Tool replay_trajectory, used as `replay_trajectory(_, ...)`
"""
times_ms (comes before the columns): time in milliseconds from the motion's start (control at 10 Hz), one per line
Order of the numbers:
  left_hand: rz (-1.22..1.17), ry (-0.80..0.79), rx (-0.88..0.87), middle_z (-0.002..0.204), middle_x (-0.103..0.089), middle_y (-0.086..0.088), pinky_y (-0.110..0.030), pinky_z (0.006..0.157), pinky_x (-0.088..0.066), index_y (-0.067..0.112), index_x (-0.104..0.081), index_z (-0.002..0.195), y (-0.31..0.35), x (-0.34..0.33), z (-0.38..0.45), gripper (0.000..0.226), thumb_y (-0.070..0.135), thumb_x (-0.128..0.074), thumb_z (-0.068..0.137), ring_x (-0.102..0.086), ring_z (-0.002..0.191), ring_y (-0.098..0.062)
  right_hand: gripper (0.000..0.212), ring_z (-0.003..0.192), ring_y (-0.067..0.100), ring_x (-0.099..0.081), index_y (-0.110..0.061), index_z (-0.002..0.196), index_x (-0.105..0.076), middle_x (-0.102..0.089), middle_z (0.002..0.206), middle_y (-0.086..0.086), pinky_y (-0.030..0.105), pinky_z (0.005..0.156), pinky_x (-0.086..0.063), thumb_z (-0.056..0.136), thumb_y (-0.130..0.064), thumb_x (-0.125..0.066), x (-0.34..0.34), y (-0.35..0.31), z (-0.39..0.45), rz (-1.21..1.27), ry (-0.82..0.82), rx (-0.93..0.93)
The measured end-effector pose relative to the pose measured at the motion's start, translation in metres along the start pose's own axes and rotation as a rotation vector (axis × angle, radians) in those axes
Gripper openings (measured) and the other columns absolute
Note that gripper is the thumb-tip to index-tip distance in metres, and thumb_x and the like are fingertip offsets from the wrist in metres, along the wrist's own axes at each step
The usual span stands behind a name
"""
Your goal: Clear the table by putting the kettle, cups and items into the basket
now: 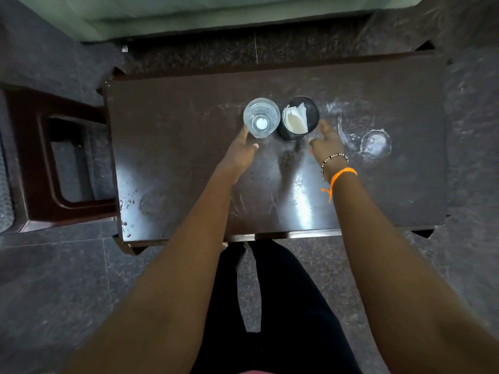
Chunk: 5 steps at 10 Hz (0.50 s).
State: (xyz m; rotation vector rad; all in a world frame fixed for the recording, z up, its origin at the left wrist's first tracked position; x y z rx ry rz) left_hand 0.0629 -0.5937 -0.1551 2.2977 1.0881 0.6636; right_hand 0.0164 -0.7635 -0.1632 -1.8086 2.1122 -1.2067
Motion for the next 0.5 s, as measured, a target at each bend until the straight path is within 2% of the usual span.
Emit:
replay_trajectory(100,0.046,0.007,0.015,0.153,-0.032,-0.006,-0.025,0.107,-0.024,0.013,-0.024,0.147,0.002,0.005,-0.008,0.054,0.006,-0.041,0.096,-0.029,0.14,-0.019,0.06,0.129,0.024,-0.046,-0.013,0.148,-0.025,-0.03,0.154,0.003,0.029,0.098,-0.042,0.092,0.003,-0.041,0.012,-0.001,-0.011,-0.011,-0.01,-0.027)
replay_trajectory(200,0.033,0.031,0.024,0.147,-0.041,-0.011,-0.028,0.105,-0.03,0.01,-0.033,0.143,0.008,0.013,-0.033,0.048,0.01,-0.044,0.096,-0.038,0.135,-0.022,0.055,0.132,0.025,-0.043,-0.008,0.144,-0.032,-0.038,0.15,0.009,0.03,0.1,-0.04,0.092,0.006,-0.042,0.018,-0.016,-0.032,0.032,-0.019,0.036)
replay_trajectory(300,0.017,0.075,-0.118,0.138,-0.051,-0.011,-0.021,0.094,-0.035,0.01,-0.044,0.134,0.028,0.026,-0.067,0.04,0.007,-0.047,0.094,-0.05,0.119,-0.016,0.045,0.121,0.025,-0.051,0.0,0.134,-0.045,-0.049,0.14,0.019,0.032,0.1,-0.041,0.09,0.01,-0.043,0.021,-0.046,-0.061,0.109,-0.028,0.145)
replay_trajectory(400,0.0,0.144,-0.311,0.132,-0.054,-0.01,-0.011,0.085,-0.038,0.01,-0.048,0.13,0.063,0.049,-0.104,0.038,0.004,-0.048,0.093,-0.05,0.106,-0.01,0.037,0.094,0.013,-0.056,0.002,0.126,-0.052,-0.056,0.132,0.021,0.02,0.085,-0.047,0.091,0.009,-0.044,0.026,-0.091,-0.099,0.195,-0.08,0.276)
replay_trajectory(500,-0.074,0.321,-0.528,0.13,-0.055,-0.012,-0.011,0.088,-0.038,0.01,-0.049,0.128,0.106,0.08,-0.141,0.038,0.0,-0.047,0.092,-0.051,0.106,-0.011,0.029,0.076,0.008,-0.056,-0.002,0.119,-0.056,-0.06,0.124,0.023,0.004,0.06,-0.044,0.093,0.004,-0.045,0.031,-0.141,-0.147,0.319,-0.084,0.459)
Point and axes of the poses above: each hand's wrist, its own z-axis towards the middle knuckle, its own x-axis out of the back of the hand, y = z × x, the point moved 2 cm from there along z, towards the middle knuckle
